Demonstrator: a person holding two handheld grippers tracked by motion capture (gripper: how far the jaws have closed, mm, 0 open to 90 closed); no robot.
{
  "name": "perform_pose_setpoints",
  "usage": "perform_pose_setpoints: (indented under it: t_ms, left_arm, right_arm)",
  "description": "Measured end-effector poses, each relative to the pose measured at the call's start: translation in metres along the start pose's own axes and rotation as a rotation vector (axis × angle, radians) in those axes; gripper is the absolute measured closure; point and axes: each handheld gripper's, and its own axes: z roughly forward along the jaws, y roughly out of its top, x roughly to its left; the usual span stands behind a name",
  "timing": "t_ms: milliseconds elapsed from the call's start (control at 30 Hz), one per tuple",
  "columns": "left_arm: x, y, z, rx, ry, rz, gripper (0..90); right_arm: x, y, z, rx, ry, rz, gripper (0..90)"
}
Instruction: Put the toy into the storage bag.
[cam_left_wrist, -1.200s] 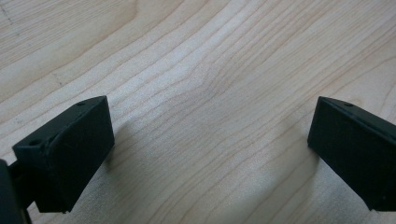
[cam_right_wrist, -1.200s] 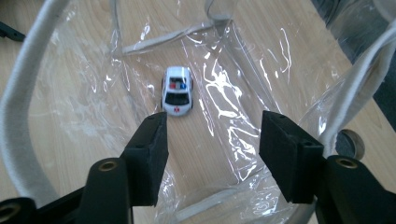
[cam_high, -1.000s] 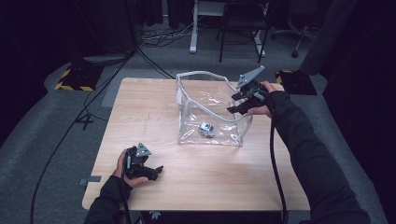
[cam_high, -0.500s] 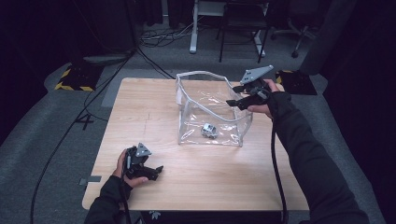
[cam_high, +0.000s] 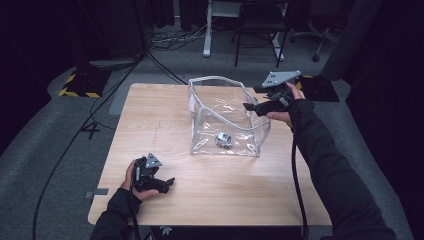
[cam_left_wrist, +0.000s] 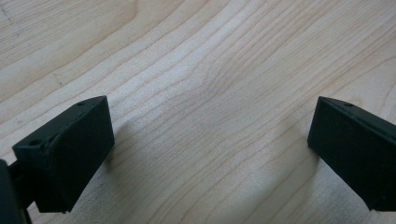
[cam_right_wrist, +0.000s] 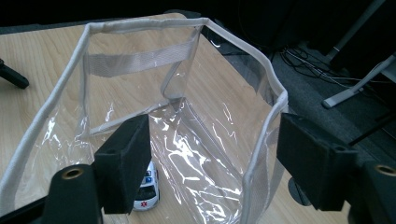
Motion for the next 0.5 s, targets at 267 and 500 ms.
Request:
perform_pose_setpoints:
  t_ms: [267, 500]
  left_arm:
    - [0.0000, 0.0000, 0.0000, 0.000, 0.000, 0.000, 0.6]
    - [-0.0001, 0.0000, 0.0000, -0.001, 0.000, -0.001, 0.6]
  right_arm:
    - [0.0018, -0.0029, -0.0042, -0.013, -0.044, 0.016, 23.1]
    - [-0.0008, -0.0068, -0.0099, -0.022, -0.073, 0.033, 23.3]
